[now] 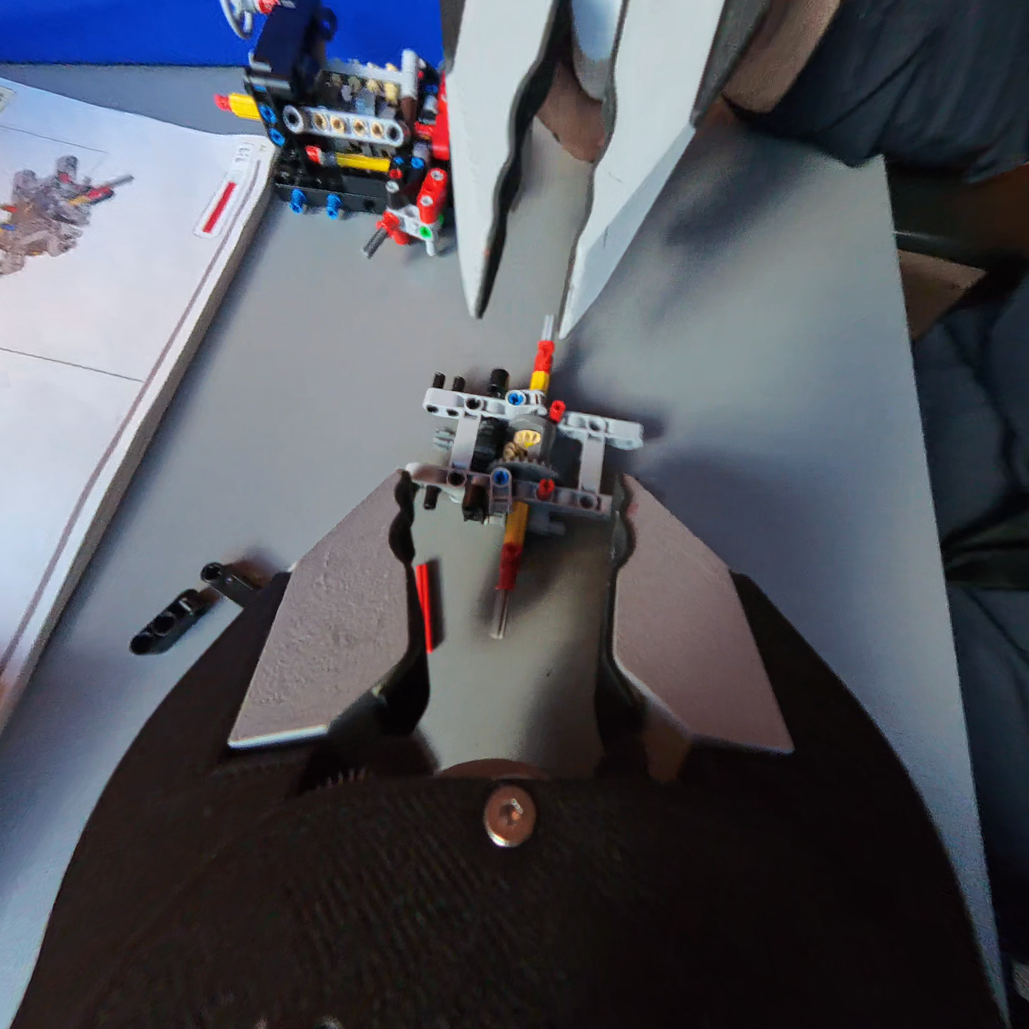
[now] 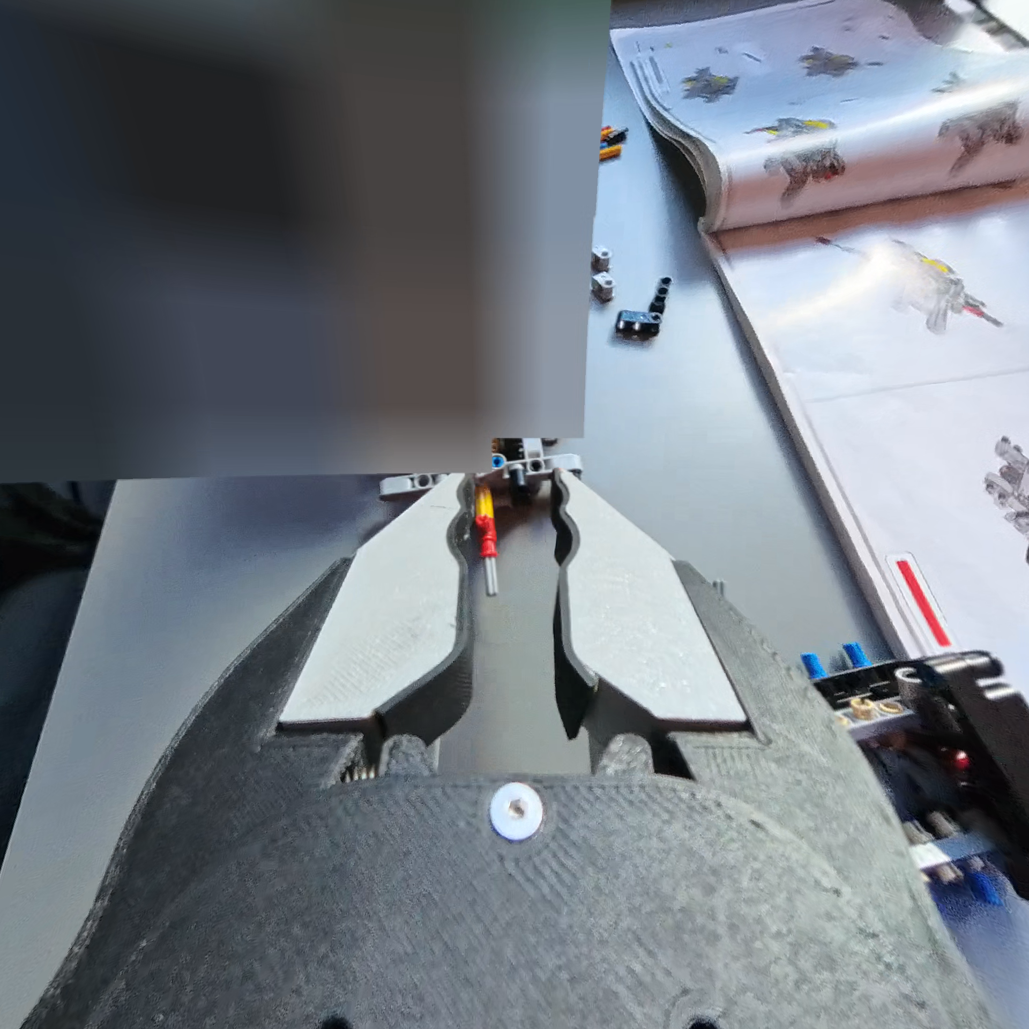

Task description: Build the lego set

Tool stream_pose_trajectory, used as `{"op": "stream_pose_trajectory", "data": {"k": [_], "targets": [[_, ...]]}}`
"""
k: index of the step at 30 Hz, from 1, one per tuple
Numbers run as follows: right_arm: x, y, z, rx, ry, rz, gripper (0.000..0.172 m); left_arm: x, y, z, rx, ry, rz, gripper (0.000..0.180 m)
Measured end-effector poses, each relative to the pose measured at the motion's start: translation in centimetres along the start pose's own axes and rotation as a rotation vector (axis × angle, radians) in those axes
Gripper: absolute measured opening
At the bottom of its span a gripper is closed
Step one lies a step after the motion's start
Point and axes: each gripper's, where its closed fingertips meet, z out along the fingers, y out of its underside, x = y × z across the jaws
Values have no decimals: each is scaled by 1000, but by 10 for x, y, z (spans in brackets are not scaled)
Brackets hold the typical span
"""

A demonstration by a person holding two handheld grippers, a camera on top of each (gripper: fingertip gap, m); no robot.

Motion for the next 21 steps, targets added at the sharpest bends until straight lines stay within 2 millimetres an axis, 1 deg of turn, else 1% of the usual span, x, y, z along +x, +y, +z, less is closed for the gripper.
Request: {"op": "stream_pose_trajectory", "data": {"k": [2, 6, 9, 12, 17, 21], "targets": [[2, 6, 4, -14, -18, 36, 24, -3, -5, 1, 10, -38, 12, 69], [-2, 19, 19, -87, -50, 32, 24, -2, 0, 7, -26, -19, 5, 67], [-4, 16, 22, -86, -48, 3, 20, -3, -2, 9, -20, -30, 10, 62], [-5, 14, 22, -78, -52, -8, 20, -2, 0, 11, -43, -24, 42, 42], [-6, 15, 23, -85, -70, 1, 20, -3, -1, 14, -46, -41, 58, 42], [-8, 15, 23, -85, -100, 17, 18, -2, 0, 14, -36, -21, 61, 39]]}}
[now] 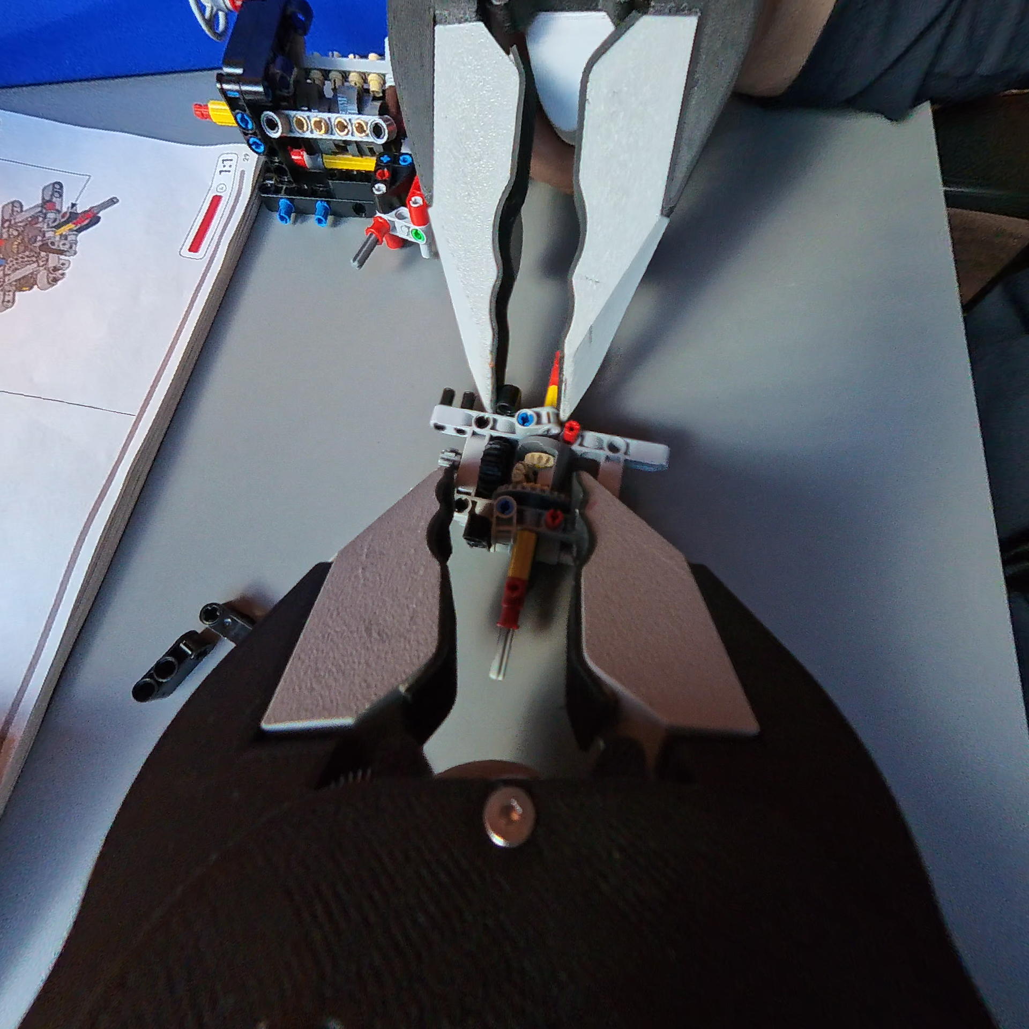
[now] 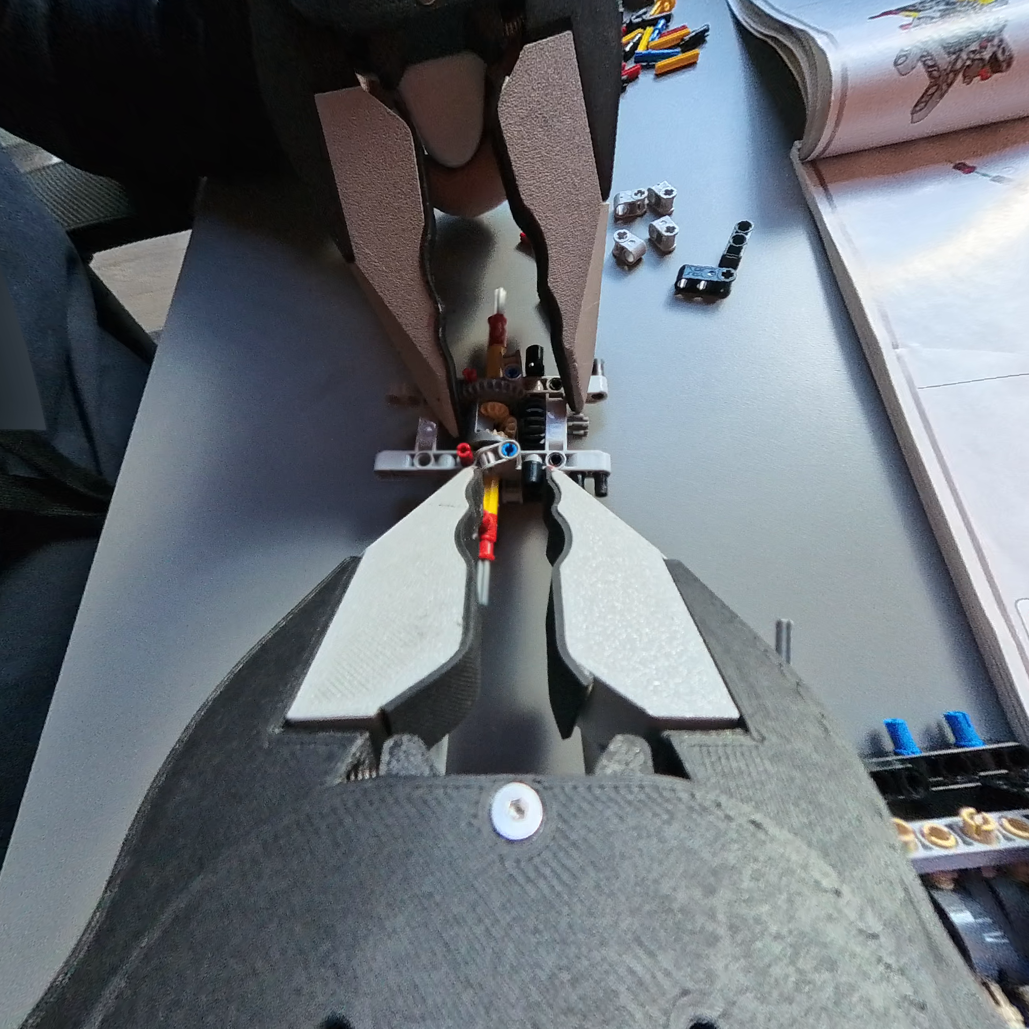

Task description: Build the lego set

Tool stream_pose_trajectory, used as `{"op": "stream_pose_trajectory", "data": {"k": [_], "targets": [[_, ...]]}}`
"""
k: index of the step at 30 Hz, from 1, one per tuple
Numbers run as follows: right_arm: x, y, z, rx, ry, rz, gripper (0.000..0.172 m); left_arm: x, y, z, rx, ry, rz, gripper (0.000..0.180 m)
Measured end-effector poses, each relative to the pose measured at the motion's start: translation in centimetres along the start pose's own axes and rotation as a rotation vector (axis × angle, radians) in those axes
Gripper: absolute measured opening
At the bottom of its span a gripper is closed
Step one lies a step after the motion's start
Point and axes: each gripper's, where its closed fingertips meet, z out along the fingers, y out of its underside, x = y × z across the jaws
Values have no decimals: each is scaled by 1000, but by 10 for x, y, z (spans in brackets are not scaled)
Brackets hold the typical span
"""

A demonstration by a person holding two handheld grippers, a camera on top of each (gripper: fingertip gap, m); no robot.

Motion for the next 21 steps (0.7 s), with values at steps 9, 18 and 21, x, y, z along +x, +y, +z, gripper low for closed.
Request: {"op": "stream_pose_trajectory", "data": {"k": [9, 18, 21], "targets": [[-8, 2, 0, -14, -75, -7, 13, 6, 2, 0, 1, 21, 47, 39], [-8, -6, -4, 45, -119, 78, 14, 7, 2, 0, 6, 18, 49, 39], [-11, -6, -3, 45, -125, 83, 21, 7, 1, 0, 7, 13, 45, 38]]}}
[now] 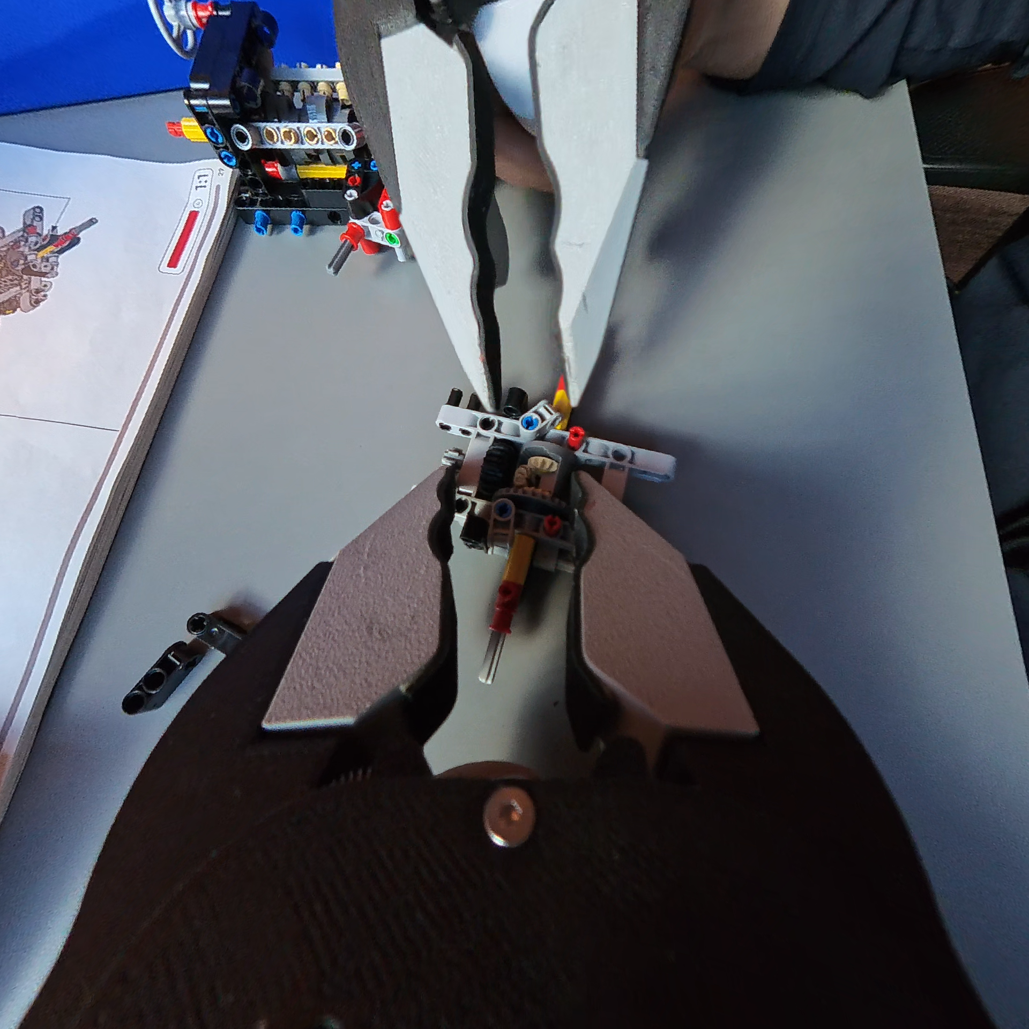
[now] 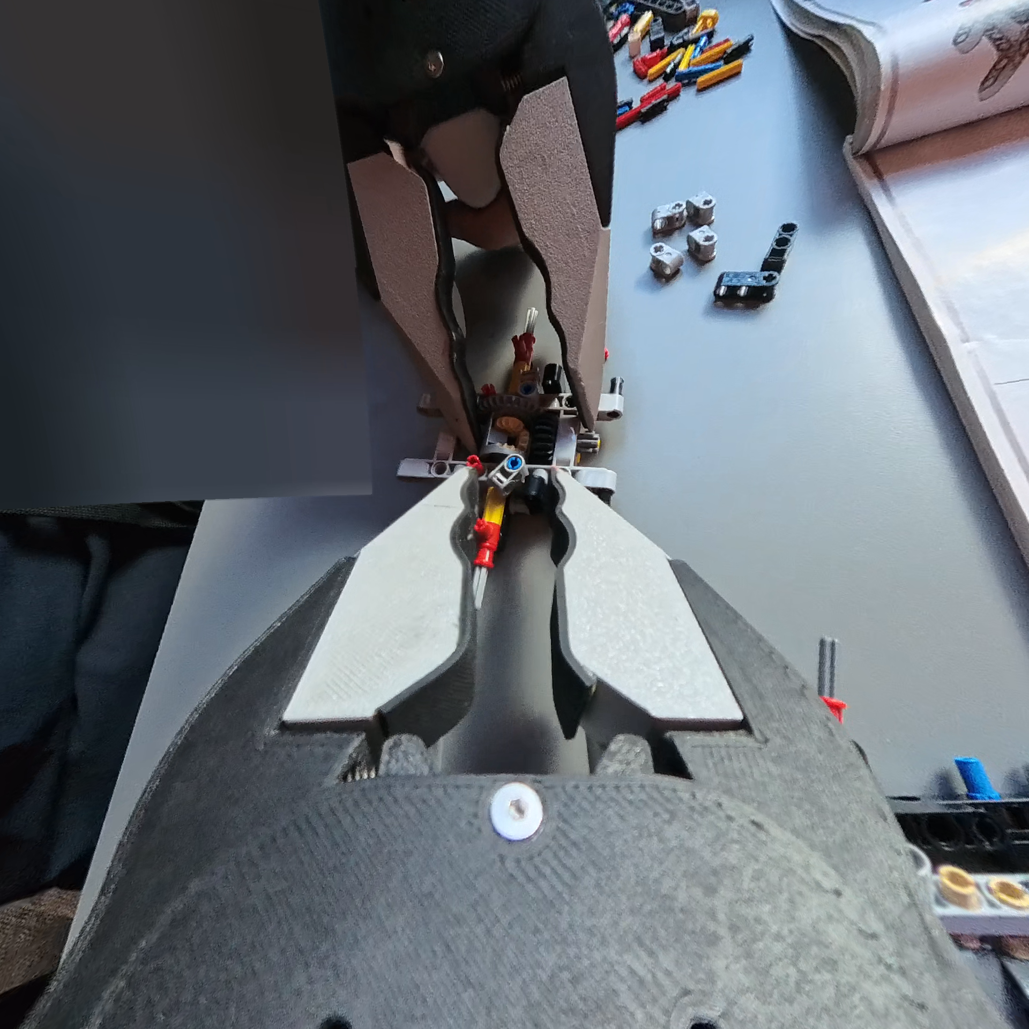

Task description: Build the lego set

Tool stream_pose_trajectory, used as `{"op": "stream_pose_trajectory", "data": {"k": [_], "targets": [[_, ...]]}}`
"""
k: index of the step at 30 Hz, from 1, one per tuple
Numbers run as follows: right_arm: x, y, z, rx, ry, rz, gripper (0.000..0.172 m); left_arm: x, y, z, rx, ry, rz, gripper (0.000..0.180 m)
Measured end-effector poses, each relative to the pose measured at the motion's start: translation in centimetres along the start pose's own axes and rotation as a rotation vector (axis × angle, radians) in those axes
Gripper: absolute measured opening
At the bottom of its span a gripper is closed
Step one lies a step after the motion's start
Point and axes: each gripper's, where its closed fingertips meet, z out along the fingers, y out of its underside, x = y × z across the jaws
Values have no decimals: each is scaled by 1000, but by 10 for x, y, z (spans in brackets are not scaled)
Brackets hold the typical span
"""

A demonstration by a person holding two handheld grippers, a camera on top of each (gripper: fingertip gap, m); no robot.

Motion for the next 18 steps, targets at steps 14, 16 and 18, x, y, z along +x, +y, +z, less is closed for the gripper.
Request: {"op": "stream_pose_trajectory", "data": {"k": [14, 16, 18], "targets": [[0, 2, 4, -30, 7, -47, 16, 1, 0, 0, 10, -1, 14, 39], [0, 3, 4, -33, 1, -51, 16, 1, 0, 0, 11, -3, 17, 39], [0, 3, 4, -36, -7, -52, 16, 1, 0, 0, 11, -3, 22, 39]]}}
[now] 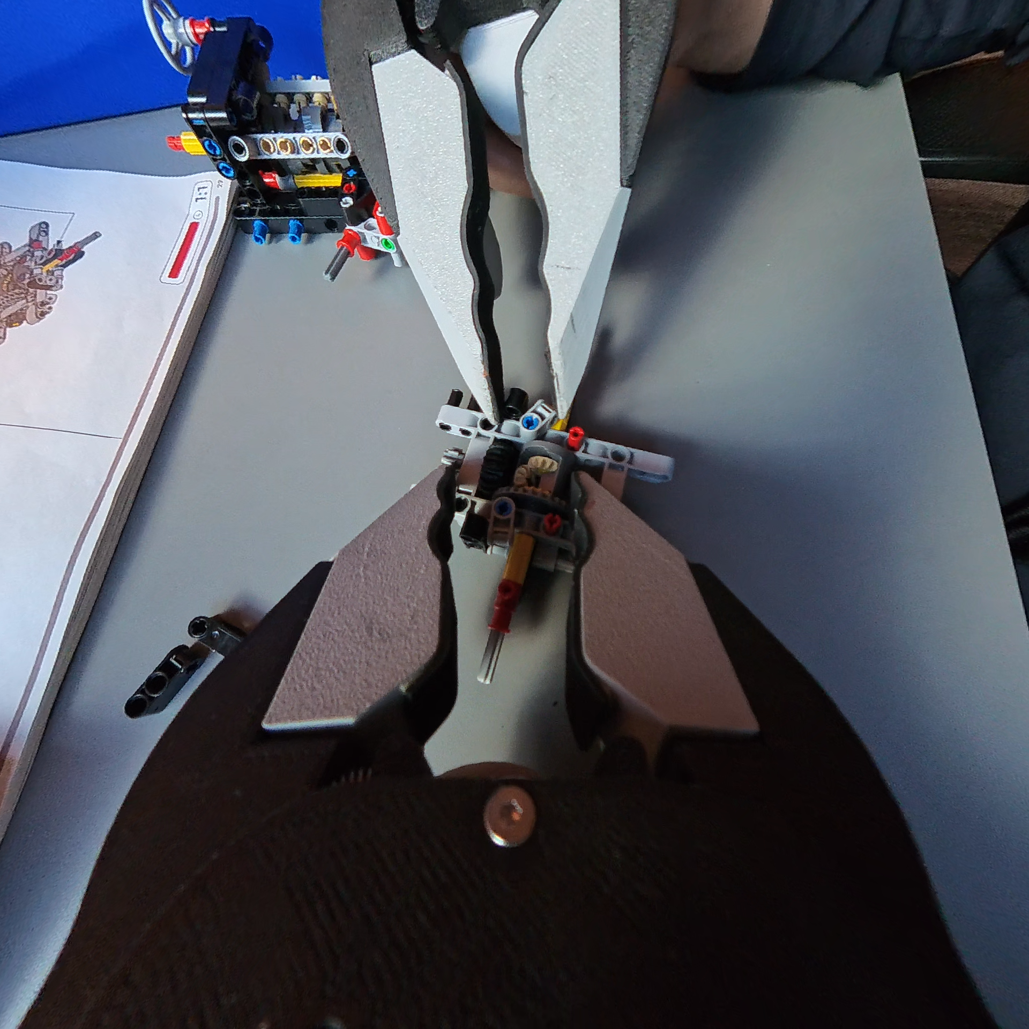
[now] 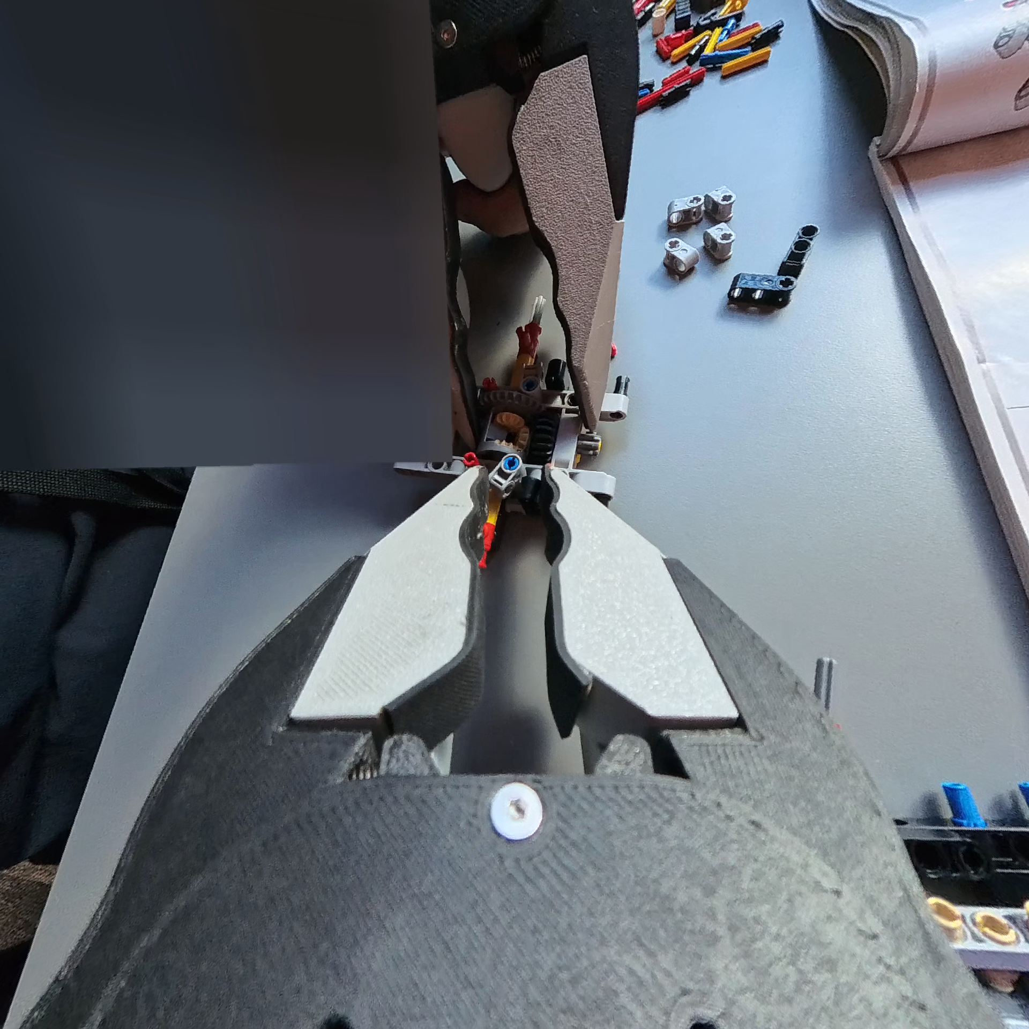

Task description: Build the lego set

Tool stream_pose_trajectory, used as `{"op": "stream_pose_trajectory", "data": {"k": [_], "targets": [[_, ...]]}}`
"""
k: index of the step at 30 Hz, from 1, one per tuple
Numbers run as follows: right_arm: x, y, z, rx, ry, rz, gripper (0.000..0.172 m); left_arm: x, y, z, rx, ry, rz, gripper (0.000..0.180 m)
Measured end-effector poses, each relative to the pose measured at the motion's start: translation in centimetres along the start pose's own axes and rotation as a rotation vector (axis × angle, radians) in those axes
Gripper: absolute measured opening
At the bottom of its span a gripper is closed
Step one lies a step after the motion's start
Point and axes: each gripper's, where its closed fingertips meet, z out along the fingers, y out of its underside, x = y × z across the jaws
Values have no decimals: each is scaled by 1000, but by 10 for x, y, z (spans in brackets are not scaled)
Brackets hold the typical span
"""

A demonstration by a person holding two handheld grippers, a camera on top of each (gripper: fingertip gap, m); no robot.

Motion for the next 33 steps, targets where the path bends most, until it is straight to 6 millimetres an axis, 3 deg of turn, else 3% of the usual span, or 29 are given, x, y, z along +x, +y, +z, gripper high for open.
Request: {"op": "stream_pose_trajectory", "data": {"k": [16, 19, 24, 33], "targets": [[-4, -4, -5, 28, -55, 3, 14, 8, 0, -1, -11, 42, -1, 38], [-1, -10, -9, 71, -49, 32, 17, 5, -4, -11, 16, 44, -22, 39], [-3, -2, -3, 12, -8, -1, 18, -11, -4, -33, 45, -1, -53, 34], [-5, 2, -1, -11, -6, -10, 16, 2, 7, -18, -27, 58, -43, 21]]}}
